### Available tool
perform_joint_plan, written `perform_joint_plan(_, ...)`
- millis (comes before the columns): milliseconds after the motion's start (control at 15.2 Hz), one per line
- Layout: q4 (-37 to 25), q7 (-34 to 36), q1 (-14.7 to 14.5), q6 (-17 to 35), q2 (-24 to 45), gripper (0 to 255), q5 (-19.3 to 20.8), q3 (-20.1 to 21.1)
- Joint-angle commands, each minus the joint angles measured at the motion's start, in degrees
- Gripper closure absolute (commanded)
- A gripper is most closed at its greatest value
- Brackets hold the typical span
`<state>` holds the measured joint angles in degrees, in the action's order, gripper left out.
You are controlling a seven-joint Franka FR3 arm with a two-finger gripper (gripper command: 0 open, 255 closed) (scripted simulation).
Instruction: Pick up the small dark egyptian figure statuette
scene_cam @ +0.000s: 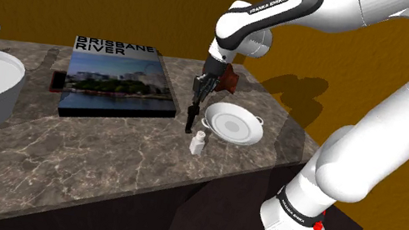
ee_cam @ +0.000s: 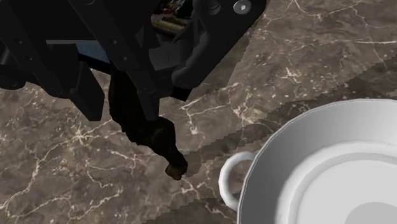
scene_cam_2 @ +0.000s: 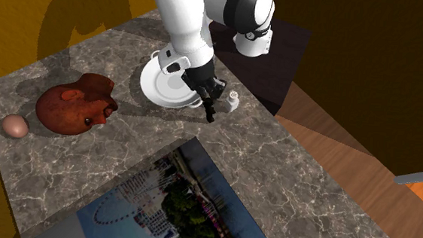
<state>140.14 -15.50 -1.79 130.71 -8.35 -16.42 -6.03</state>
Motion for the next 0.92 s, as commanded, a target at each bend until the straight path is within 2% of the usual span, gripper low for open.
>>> perform_joint_plan(0, 0.1, 0.0, 0.0, 0.1, 0.0, 255, 0.0, 0.0)
perform_joint_plan(462, 0.0, 0.0, 0.0, 0.0, 0.0, 255, 0.0, 0.0)
perform_joint_plan(858, -2.1, 1.7, 0.3, -4.7, -2.8, 255, 1.4, 0.1)
